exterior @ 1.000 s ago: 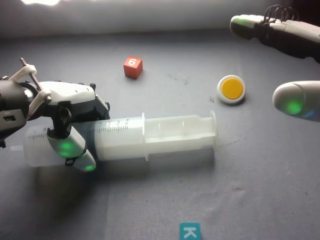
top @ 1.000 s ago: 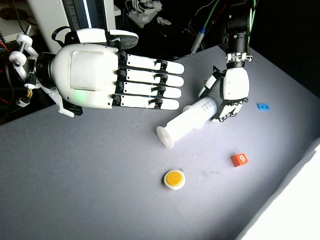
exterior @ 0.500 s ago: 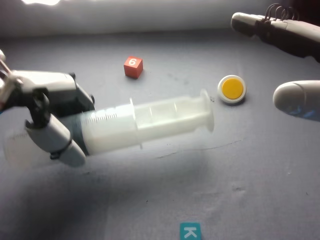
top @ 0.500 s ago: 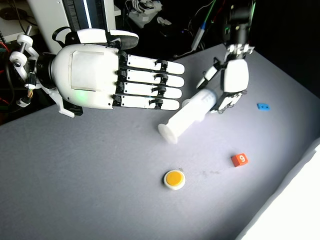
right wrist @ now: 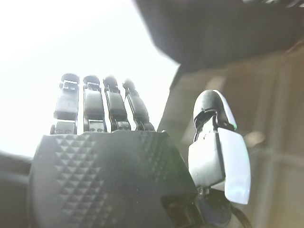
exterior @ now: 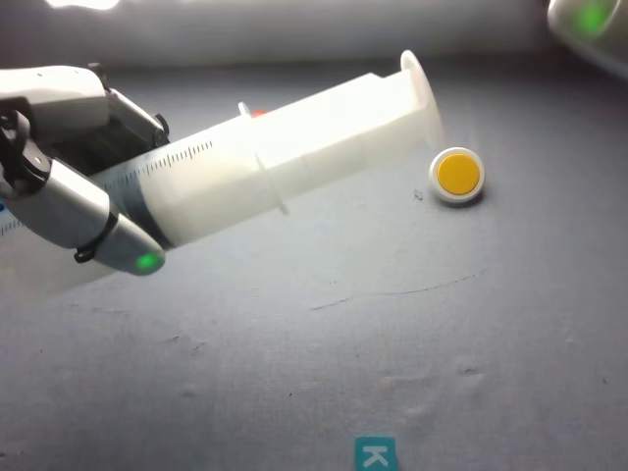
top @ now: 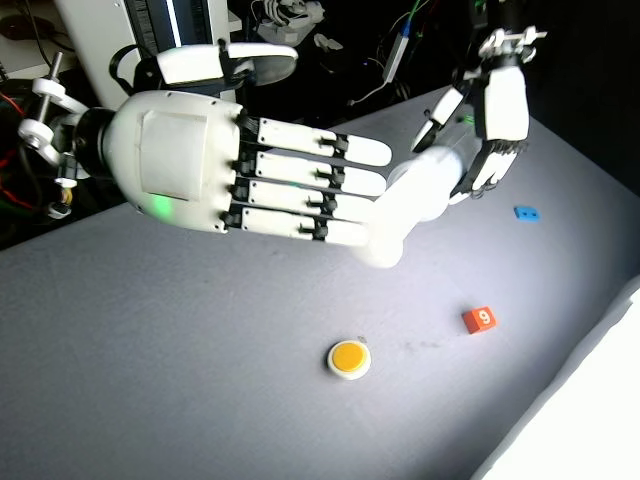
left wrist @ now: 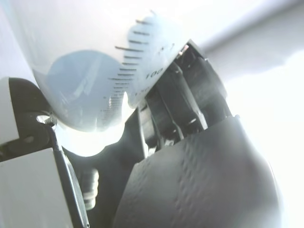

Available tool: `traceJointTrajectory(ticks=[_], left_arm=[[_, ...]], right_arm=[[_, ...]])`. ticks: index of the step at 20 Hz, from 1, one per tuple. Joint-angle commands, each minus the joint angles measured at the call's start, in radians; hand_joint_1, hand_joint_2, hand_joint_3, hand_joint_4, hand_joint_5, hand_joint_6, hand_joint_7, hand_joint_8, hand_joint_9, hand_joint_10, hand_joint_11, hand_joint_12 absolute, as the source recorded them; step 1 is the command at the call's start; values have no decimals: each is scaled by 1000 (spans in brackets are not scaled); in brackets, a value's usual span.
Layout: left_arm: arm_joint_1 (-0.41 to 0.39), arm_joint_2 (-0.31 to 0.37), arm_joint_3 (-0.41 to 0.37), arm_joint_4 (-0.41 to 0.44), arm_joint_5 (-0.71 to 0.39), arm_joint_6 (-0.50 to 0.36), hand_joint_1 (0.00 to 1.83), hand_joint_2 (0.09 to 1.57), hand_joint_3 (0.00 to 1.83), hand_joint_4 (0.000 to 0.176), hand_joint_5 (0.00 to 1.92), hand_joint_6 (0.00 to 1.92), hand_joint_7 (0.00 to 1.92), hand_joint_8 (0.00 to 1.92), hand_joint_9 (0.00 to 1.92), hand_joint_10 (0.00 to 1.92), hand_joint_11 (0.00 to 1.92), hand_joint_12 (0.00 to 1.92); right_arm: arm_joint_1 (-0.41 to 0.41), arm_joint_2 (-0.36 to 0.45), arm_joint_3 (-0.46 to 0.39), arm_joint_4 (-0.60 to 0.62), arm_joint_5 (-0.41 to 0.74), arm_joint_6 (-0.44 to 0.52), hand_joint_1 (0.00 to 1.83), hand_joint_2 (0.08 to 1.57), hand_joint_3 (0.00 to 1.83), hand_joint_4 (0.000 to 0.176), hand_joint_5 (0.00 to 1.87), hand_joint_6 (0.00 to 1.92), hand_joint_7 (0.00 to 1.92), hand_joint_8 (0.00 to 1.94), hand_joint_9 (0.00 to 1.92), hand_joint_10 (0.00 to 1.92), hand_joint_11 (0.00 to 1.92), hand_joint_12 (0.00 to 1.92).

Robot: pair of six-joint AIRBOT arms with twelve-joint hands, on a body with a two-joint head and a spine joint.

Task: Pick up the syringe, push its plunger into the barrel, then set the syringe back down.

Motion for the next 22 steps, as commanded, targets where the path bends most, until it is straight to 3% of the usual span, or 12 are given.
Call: traceJointTrajectory(ticks=[1,6,9,15,17,22], left_arm=[[-29,9,-4,-8,-95,-10,1390,1060,0,0,951,1026,1195,498,1059,1054,811,1374],[-120,42,-36,-11,-49,-10,1385,1071,1,0,929,1123,1173,500,1034,1065,800,1374],[-145,48,-46,-11,-46,-10,1386,1066,0,0,943,1098,1189,493,1039,1051,778,1415],[-161,52,-59,-5,-29,-10,1384,1077,1,0,915,1157,1148,567,1022,1062,795,1362],[-162,51,-62,-5,-29,-10,1387,1066,0,0,927,1075,1182,589,1035,1033,795,1361],[-161,50,-65,-5,-25,-10,1382,1081,0,0,907,1166,1136,615,1012,1062,795,1345]], right_arm=[[13,1,-9,17,118,18,0,1175,0,0,0,0,0,0,0,0,0,0],[18,-29,-37,90,116,37,0,1185,0,0,0,0,0,0,0,0,0,0],[37,-64,-34,90,116,-1,0,1180,0,0,0,0,0,0,0,0,0,0],[91,-119,-31,90,114,-44,0,1176,0,0,0,0,0,0,0,0,0,0],[97,-139,-26,94,113,-45,0,1173,0,0,0,0,0,0,0,0,0,0],[120,-168,-25,170,36,-56,0,1171,0,0,0,0,0,0,0,0,0,0]])
